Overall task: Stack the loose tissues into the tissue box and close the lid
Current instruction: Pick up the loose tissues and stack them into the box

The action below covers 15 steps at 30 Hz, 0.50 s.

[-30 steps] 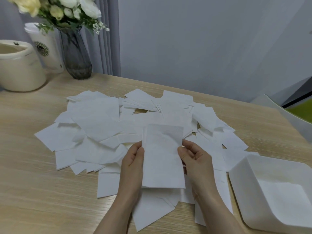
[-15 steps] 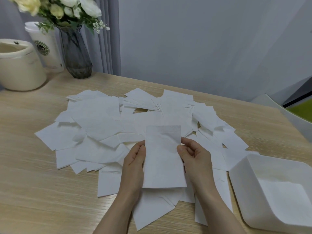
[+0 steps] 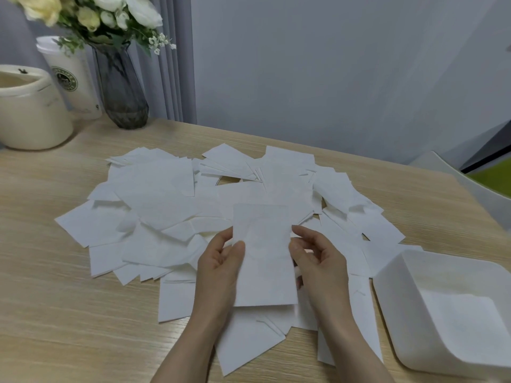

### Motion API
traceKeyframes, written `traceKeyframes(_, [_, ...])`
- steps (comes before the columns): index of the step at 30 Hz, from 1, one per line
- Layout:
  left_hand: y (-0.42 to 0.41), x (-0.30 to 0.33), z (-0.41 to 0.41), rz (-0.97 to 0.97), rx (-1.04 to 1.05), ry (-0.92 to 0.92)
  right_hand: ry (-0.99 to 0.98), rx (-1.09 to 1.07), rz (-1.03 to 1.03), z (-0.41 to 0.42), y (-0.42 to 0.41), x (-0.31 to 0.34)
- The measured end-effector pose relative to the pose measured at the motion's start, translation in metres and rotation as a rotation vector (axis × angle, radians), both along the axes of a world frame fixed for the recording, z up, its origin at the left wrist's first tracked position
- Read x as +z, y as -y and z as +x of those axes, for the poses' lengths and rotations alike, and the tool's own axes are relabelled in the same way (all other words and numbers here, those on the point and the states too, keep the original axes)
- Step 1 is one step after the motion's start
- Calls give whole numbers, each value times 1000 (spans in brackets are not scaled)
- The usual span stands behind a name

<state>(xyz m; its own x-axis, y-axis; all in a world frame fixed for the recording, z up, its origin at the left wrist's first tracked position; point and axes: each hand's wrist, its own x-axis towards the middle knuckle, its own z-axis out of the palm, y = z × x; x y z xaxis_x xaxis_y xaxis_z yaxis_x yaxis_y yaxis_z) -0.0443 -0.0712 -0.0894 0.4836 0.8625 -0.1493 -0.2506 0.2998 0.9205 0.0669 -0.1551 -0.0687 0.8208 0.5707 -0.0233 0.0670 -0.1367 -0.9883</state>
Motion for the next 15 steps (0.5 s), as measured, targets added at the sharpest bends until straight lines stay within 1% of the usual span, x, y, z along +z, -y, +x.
traceKeyframes(3, [-1,0,0,-15,53,10,72,-28,-9,-6,15,-3])
traceKeyframes(5, [-1,0,2,-14,94,8,74,-35,5,-13,25,-3])
traceKeyframes(8, [1,3,7,-1,185,14,26,-24,35,-26,35,-6])
traceKeyframes(11, [8,9,13,-24,275,49,-70,-24,102,-40,37,-5])
traceKeyframes(13, [15,11,17,-66,300,75,-138,-7,135,-46,36,-4])
traceKeyframes(15, [24,12,18,-98,283,97,-174,12,162,-48,33,-2])
